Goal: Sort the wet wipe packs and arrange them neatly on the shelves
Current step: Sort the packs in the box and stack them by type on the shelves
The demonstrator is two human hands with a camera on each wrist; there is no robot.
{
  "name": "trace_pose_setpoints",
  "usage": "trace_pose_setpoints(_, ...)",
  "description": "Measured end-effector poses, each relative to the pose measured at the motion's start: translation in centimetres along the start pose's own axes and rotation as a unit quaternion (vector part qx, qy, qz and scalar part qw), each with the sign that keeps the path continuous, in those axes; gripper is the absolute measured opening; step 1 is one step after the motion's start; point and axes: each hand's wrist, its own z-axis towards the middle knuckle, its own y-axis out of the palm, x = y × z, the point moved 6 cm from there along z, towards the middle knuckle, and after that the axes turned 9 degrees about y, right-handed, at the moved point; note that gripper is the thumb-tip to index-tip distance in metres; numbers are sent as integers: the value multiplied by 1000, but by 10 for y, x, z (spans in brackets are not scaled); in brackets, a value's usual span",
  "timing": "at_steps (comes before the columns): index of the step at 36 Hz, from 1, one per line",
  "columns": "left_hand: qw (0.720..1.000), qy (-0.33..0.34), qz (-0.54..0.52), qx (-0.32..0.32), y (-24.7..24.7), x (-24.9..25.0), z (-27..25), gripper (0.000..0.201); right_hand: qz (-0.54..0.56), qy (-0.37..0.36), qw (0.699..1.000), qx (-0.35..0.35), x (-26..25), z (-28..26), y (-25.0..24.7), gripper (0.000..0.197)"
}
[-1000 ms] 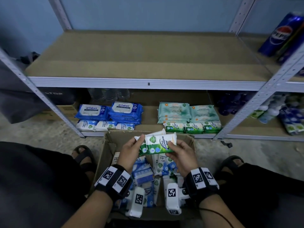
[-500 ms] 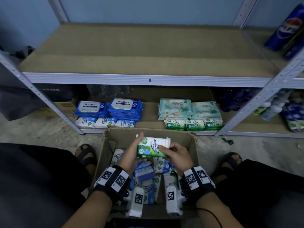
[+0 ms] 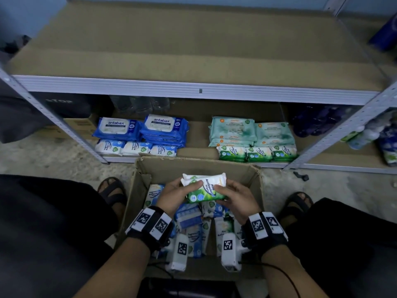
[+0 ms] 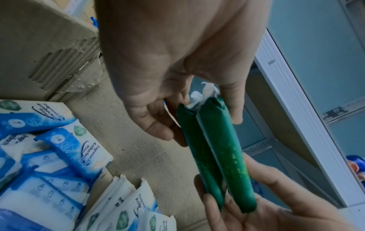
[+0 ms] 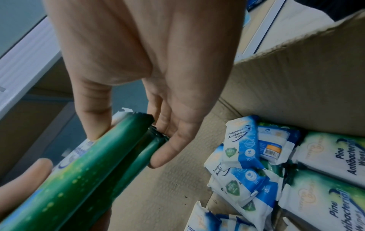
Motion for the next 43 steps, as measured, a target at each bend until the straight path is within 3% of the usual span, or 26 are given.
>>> trace_pose_setpoints(5, 997, -14, 70, -29, -7, -16, 10, 37, -9, 34, 999, -2, 12, 8, -7, 40)
trace_pose_setpoints(7, 989, -46, 123, -73, -9, -26, 14, 42, -36, 51, 998, -10, 17, 11, -11, 37)
trace_pose_setpoints(9, 969, -96, 198, -116, -15, -40, 16, 37, -93, 68, 993, -21, 24, 13, -18, 27)
trace_pose_setpoints(11, 926, -142, 311, -162, -22, -57, 19, 37, -194, 78, 978, -22, 31, 20, -27, 19)
trace_pose_setpoints(13, 865, -171, 413, -226, -25, -76, 21, 58, -343, 75, 936, -13, 36, 31, -33, 31)
trace_pose_setpoints(14, 843, -177, 445, -243, -25, -83, 22, 58, -423, 76, 903, -11, 38, 35, -35, 37)
trace_pose_setpoints(16, 816, -179, 488, -254, -27, -97, 27, 59, -558, 82, 826, -24, 47, 42, -34, 36)
trace_pose_setpoints(18, 804, -169, 511, -253, -26, -104, 34, 65, -634, 99, 766, -29, 57, 48, -35, 69)
trace_pose_setpoints(20, 793, -138, 529, -268, -22, -110, 42, 56, -663, 99, 741, -26, 60, 49, -32, 80)
trace_pose_setpoints(23, 788, -78, 536, -293, -12, -120, 54, 37, -687, 100, 719, -35, 69, 55, -30, 78)
trace_pose_setpoints(28, 727, -8, 579, -369, 7, -139, 63, 29, -723, 125, 675, -81, 80, 66, -33, 79)
trace_pose_setpoints(32, 675, 27, 612, -410, 19, -165, 58, 24, -732, 126, 664, -84, 80, 74, -47, 77)
trace_pose_setpoints(35, 600, 42, 659, -451, 22, -185, 52, 30, -740, 126, 656, -81, 81, 78, -57, 68)
trace_pose_setpoints(38, 573, 83, 667, -469, 21, -208, 53, 33, -739, 126, 657, -81, 81, 79, -61, 63)
trace_pose_setpoints(40, 558, 136, 693, -436, 24, -198, 52, 14, -731, 131, 664, -84, 81, 80, -60, 66)
trace_pose_setpoints(41, 543, 146, 705, -432, 27, -193, 51, 13, -726, 134, 669, -84, 81, 81, -59, 68)
trace_pose_setpoints(43, 515, 133, 724, -440, 26, -191, 49, 28, -716, 133, 680, -87, 80, 81, -56, 71)
